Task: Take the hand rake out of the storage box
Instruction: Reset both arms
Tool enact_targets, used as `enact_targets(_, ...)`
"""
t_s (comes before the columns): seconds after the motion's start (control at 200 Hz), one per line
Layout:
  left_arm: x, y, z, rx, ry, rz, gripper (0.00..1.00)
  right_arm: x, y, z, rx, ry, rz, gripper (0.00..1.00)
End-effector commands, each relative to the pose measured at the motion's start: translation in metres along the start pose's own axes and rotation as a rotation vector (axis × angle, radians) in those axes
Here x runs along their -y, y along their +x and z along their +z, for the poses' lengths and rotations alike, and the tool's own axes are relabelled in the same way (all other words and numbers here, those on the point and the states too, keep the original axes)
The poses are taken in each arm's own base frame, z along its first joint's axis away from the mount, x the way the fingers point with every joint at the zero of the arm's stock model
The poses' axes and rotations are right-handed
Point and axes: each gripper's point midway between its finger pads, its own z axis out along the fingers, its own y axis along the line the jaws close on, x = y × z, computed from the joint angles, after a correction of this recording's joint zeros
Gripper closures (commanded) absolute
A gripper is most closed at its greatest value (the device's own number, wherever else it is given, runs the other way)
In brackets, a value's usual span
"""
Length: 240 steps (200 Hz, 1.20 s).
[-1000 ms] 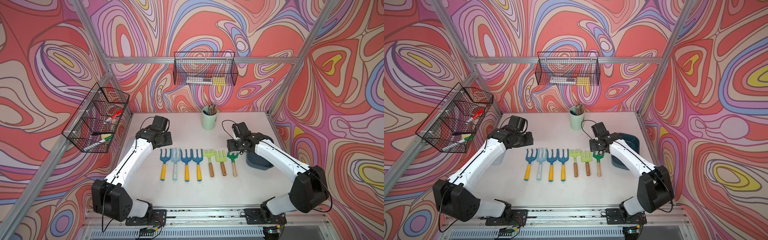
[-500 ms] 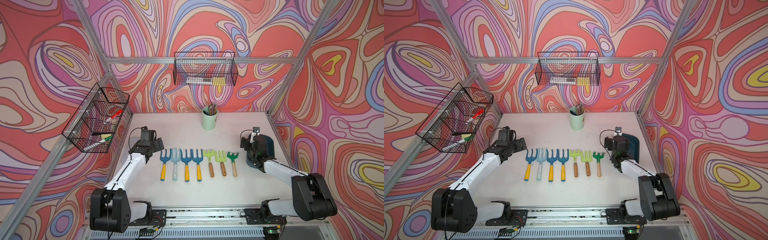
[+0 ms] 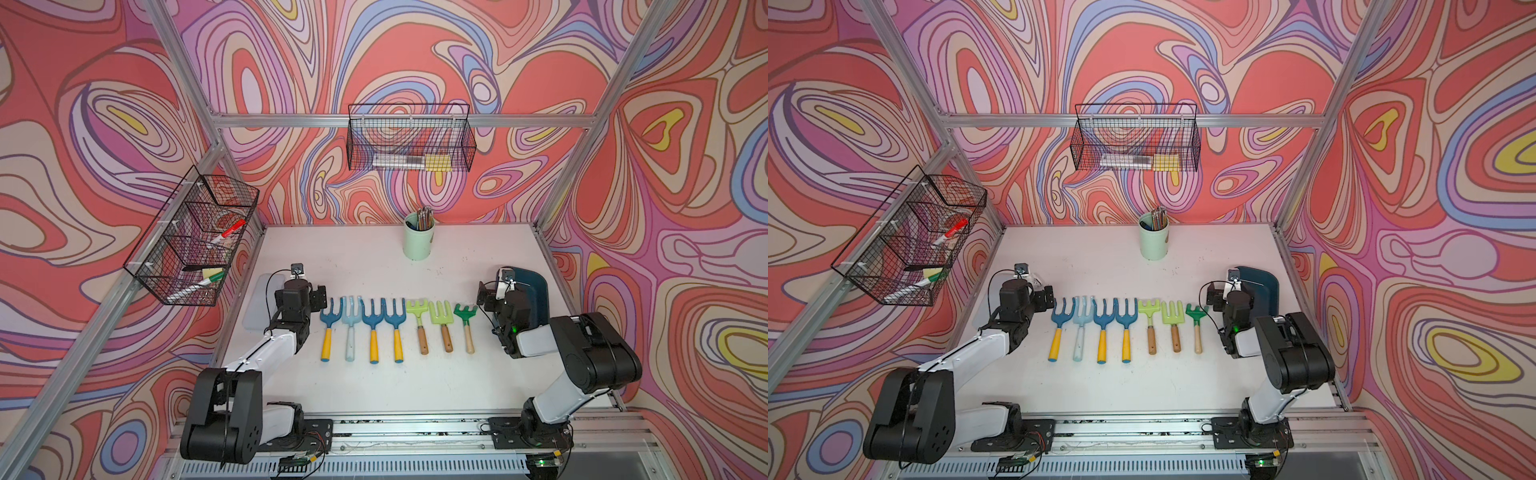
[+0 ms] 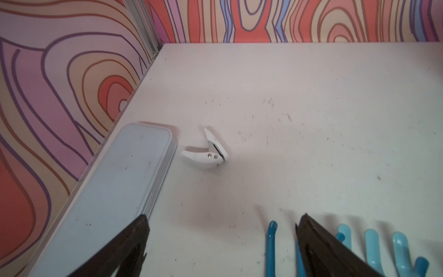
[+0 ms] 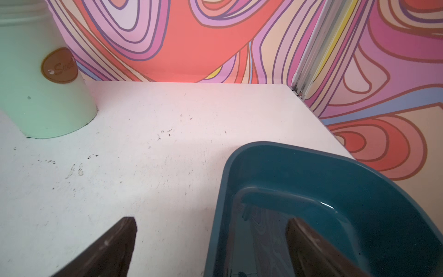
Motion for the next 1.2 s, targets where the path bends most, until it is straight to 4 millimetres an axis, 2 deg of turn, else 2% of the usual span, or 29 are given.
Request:
enact_targets(0.0,0.008,-0.008,0.010,0.109,0.038,0.059,0.01,-0.006,-0.022,-0.004,0.127,-0.047,-0.004,0.02)
enact_targets(0.075,0.006,-0.012,0.017,0.140,0.059,-0.002,0.01,-0.008,-0.019,-0.002,0.112,-0.057,-0.007,0.02)
enact_targets(0.145,0.011,0.000,0.026,0.150,0.076,0.003,0.01,-0.008,-0.017,0.000,0.092,-0.056,-0.003,0.02)
enact_targets(0.23,0.017,0.004,0.022,0.186,0.094,0.024,0.01,-0.007,-0.017,0.000,0.093,-0.056,-0.003,0.02)
enact_targets(0.335,0.009,0.004,0.024,0.183,0.045,0.002,0.01,-0.007,-0.017,0.002,0.084,-0.053,-0.001,0.02)
enact_targets(0.506,0.009,0.003,0.024,0.183,0.045,0.001,0.01,-0.006,-0.017,0.004,0.081,-0.045,0.004,0.02)
enact_targets(0.606,0.010,0.004,0.024,0.178,0.048,0.005,0.01,0.002,-0.017,0.010,0.062,0.004,0.021,0.02)
enact_targets(0.921,0.010,0.004,0.024,0.181,0.048,0.003,0.01,0.003,-0.016,0.009,0.058,0.005,0.021,0.02)
enact_targets(1.042,0.019,0.004,0.026,0.171,0.098,0.028,0.01,0.003,-0.016,0.010,0.057,0.006,0.021,0.02)
enact_targets(1.197,0.018,0.004,0.024,0.172,0.111,0.021,0.01,0.004,-0.016,0.011,0.051,0.009,0.026,0.02)
